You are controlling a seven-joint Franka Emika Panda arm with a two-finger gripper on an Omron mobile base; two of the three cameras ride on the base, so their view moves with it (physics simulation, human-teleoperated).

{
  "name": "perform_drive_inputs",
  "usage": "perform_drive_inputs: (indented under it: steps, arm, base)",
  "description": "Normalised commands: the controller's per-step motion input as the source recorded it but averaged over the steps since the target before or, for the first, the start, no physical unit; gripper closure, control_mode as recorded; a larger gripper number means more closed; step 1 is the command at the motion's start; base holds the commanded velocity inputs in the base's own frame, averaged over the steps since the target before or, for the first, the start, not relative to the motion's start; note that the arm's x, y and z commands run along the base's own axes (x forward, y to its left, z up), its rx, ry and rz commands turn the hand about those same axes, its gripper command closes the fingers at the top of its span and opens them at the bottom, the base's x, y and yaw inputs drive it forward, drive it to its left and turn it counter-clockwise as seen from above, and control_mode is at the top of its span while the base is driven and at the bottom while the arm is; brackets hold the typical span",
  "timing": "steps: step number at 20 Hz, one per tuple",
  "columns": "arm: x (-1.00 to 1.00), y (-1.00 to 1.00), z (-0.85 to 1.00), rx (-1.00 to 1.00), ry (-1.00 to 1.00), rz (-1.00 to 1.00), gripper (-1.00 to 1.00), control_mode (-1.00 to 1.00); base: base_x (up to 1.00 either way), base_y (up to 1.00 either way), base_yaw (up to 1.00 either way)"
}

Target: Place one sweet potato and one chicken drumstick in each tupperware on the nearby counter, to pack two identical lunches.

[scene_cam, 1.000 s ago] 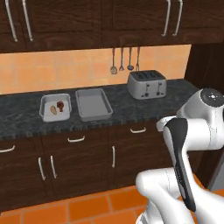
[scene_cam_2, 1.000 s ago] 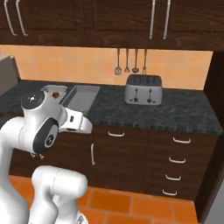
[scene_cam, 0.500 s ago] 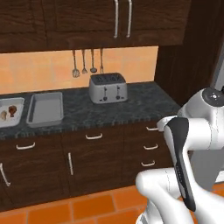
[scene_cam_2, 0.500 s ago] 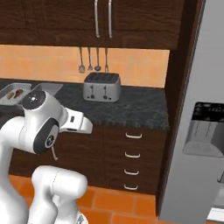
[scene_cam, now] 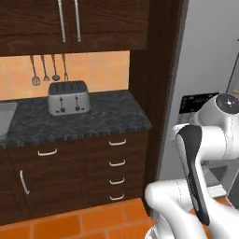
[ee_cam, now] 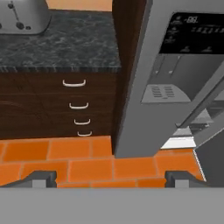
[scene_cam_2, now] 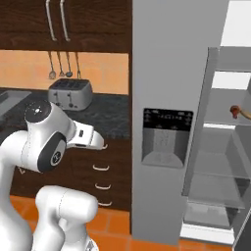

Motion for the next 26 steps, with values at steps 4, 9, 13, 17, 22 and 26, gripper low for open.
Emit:
perform_drive_inputs:
  steps: [4, 9, 13, 17, 22, 26]
  arm:
    - [0.00, 0.00, 0.00, 0.00, 0.00, 0.00, -1.00, 1.00]
    - [0.00, 0.00, 0.00, 0.00, 0.00, 0.00, -1.00, 1.00]
    - [0.00, 0.00, 0.00, 0.00, 0.00, 0.00, -1.00, 1.00]
    - [0.00, 0.00, 0.00, 0.00, 0.00, 0.00, -1.00, 1.00]
    - [0.00, 0.00, 0.00, 0.00, 0.00, 0.00, -1.00, 1.00]
    - [0.00, 0.00, 0.00, 0.00, 0.00, 0.00, -1.00, 1.00]
  base:
    - [-0.01, -1.00, 0.00]
    - [0.02, -1.00, 0.00]
    - [0.15, -0.93, 0.00]
    - [0.57, -0.54, 0.00]
    - [0.89, -0.12, 0.00]
    - [0.53, -0.68, 0.00]
